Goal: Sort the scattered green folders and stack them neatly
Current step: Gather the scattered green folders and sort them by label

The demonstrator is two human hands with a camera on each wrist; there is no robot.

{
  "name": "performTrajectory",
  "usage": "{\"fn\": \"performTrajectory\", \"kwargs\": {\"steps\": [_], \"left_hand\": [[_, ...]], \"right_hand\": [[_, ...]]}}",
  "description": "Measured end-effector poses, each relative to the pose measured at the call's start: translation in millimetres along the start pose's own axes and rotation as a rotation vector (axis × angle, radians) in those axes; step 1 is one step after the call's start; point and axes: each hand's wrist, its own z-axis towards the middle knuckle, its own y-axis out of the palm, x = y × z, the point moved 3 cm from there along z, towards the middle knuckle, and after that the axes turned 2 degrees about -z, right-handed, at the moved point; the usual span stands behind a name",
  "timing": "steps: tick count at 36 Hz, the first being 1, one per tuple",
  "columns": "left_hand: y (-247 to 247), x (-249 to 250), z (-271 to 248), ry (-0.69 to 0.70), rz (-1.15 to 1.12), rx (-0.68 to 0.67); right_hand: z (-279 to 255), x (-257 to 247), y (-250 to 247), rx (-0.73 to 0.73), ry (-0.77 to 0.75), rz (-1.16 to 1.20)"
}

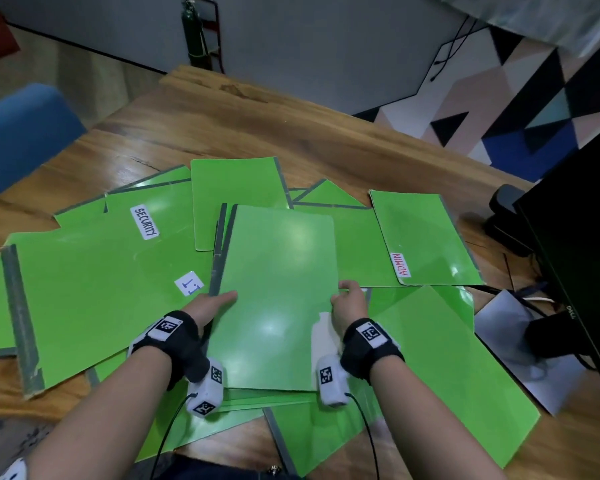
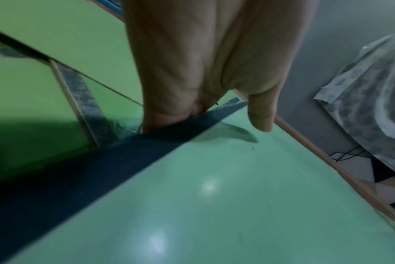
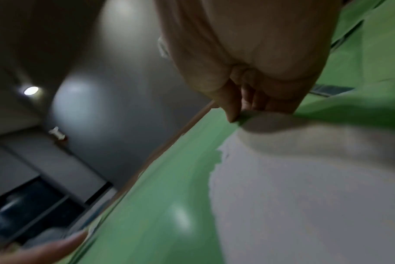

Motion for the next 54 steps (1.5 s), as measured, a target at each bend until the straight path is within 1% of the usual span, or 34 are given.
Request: {"fn": "performTrajectory", "kwargs": {"steps": [2,5,8,10,11,16,18,20,22,25,26,27,28,29,31,35,38,41,44,48,51,54], "left_hand": [[-1.9,-0.4,-0.7,0.015,0.078,0.032],[-5.1,0.8,-4.1,0.028,0.177,0.048],[-6.7,-0.2,-3.0,0.027,0.243,0.058],[-6.1,0.0,-3.4,0.034,0.262,0.070],[-5.6,0.1,-3.7,0.036,0.259,0.076],[-8.0,-3.7,5.8,0.032,0.234,0.060],[-8.0,-5.7,9.8,0.028,0.222,0.059],[-7.3,-4.1,6.2,0.015,0.232,0.068],[-6.3,-1.2,2.2,0.009,0.248,0.070],[-6.3,1.1,1.2,0.010,0.268,0.067],[-6.6,1.6,1.9,0.007,0.263,0.063],[-6.8,2.5,2.0,0.004,0.266,0.059],[-7.6,3.6,2.2,0.000,0.274,0.059],[-8.5,4.9,1.8,-0.006,0.288,0.060],[-10.5,6.6,3.2,-0.031,0.319,0.064],[-12.5,16.5,1.7,-0.051,0.409,0.102],[-12.9,20.6,1.2,-0.062,0.436,0.116],[-11.7,21.7,2.0,-0.069,0.434,0.119],[-10.6,20.3,3.8,-0.083,0.389,0.124],[-11.1,15.4,6.1,-0.100,0.300,0.114],[-9.2,14.3,4.0,-0.092,0.301,0.118],[-6.4,15.0,0.1,-0.079,0.305,0.128]], "right_hand": [[-5.2,-4.1,7.0,0.014,-0.055,-0.112],[-13.1,-8.7,16.9,0.030,-0.120,-0.219],[-10.0,-5.4,15.8,-0.019,-0.163,-0.449],[-5.0,-5.1,0.6,-0.027,-0.168,-0.626],[-1.3,-5.2,-10.2,-0.021,-0.160,-0.677],[26.0,-2.6,-68.1,0.161,-0.080,-0.861],[33.6,-1.6,-84.1,0.193,-0.012,-0.869],[45.9,-3.1,-96.0,0.199,0.043,-0.737],[51.2,-9.3,-106.8,0.179,0.104,-0.583],[46.3,-19.3,-118.5,0.126,0.172,-0.546],[46.6,-20.2,-121.7,0.092,0.151,-0.564],[40.5,-23.9,-123.7,0.089,0.127,-0.623],[38.4,-26.4,-124.8,0.081,0.071,-0.742],[38.3,-28.0,-124.5,0.080,0.042,-0.808],[44.1,-29.5,-119.8,0.077,0.023,-0.883],[53.3,-27.4,-109.3,0.096,0.054,-0.995],[58.5,-21.5,-107.8,0.091,0.085,-1.027],[63.6,-17.5,-111.2,0.083,0.123,-0.997],[64.8,-16.5,-115.1,0.088,0.129,-0.962],[63.6,-16.4,-118.8,0.098,0.092,-0.893],[60.5,-17.0,-122.1,0.094,0.060,-0.830],[54.9,-15.3,-126.1,0.133,0.018,-0.725]]}}
